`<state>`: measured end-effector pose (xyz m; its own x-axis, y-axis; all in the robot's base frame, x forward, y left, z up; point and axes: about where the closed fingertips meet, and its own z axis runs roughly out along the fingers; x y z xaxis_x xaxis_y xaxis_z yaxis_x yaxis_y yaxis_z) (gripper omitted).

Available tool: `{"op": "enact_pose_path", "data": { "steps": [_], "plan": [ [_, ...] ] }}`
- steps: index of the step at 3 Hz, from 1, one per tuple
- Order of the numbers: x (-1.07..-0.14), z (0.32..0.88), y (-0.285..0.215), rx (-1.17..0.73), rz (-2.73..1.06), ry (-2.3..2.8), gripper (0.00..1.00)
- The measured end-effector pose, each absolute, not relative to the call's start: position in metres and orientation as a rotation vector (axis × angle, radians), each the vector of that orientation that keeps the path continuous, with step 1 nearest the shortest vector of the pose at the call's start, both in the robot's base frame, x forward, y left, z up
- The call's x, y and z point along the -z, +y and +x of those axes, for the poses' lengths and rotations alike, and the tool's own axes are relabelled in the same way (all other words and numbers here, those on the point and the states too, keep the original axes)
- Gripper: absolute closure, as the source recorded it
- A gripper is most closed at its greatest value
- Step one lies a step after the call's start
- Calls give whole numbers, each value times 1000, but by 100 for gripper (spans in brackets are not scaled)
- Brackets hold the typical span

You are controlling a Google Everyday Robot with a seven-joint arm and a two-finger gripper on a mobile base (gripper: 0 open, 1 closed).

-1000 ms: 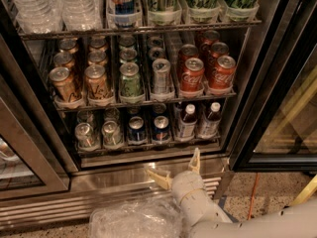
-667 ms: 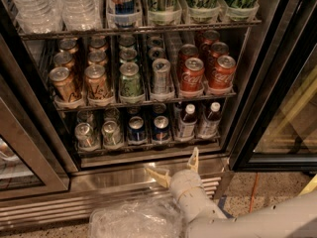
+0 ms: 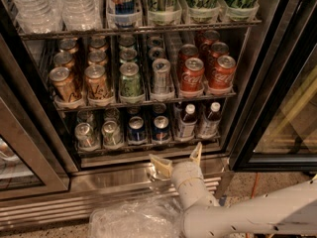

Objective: Pick blue plastic bottle from bottom shelf of fridge

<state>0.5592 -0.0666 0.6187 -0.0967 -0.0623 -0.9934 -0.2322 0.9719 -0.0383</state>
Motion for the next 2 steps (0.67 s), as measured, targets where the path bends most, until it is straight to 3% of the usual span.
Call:
{"op": "enact_pose_path", "data": {
  "steps": [2],
  "plan": [
    [-603,586,-71,-134,-229,1640,0]
  ]
}}
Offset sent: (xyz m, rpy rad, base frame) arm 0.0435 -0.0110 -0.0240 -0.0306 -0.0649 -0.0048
